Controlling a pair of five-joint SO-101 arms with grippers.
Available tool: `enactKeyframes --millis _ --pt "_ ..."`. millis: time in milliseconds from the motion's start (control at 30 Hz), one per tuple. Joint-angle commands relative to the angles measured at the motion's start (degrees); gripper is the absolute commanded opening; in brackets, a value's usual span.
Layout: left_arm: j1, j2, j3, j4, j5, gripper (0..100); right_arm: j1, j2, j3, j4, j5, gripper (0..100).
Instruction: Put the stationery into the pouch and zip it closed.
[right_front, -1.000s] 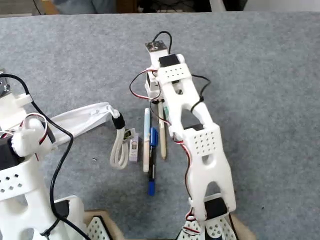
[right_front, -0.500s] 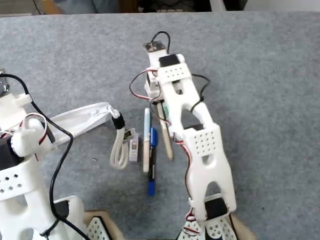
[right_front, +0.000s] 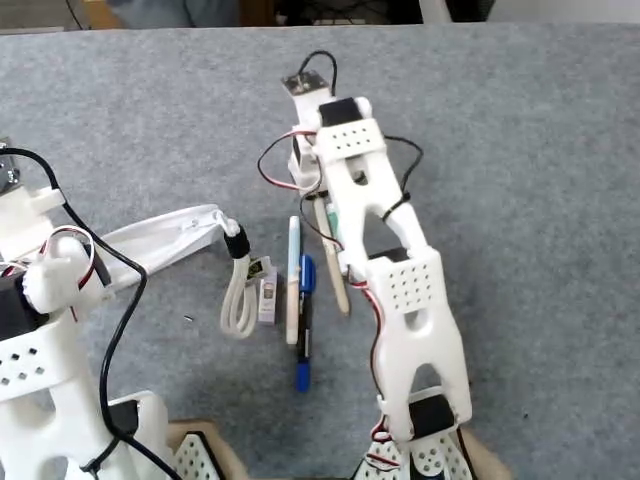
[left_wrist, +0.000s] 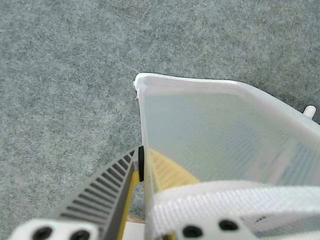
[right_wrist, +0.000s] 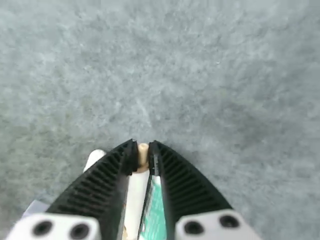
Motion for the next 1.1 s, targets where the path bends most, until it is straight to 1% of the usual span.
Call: enactKeyframes --millis 0,200,333,433,700,1067 --pt "-0.4 2.29 0.13 -0.79 0.44 3 0.0 -5.32 -6.02 3.52 0.26 1.1" --pt "-0.4 2.29 0.13 -0.79 0.44 3 -0.18 -6.37 -15.87 9.41 0.26 1.1" --pt "-0.4 2.37 0.13 -0.79 0.44 3 -1.93 -8.13 -20.7 10.37 5.71 1.1" --pt "-0.4 2.37 0.13 -0.79 0.44 3 -3.69 -11.74 -21.23 10.37 7.38 1.1" --pt "-0.4 2.37 0.13 -0.79 0.44 3 -8.0 -23.34 -20.09 10.37 7.38 1.1" --pt "-0.31 2.37 0.13 -0.79 0.44 3 -8.35 -39.87 -20.35 10.11 7.38 1.1"
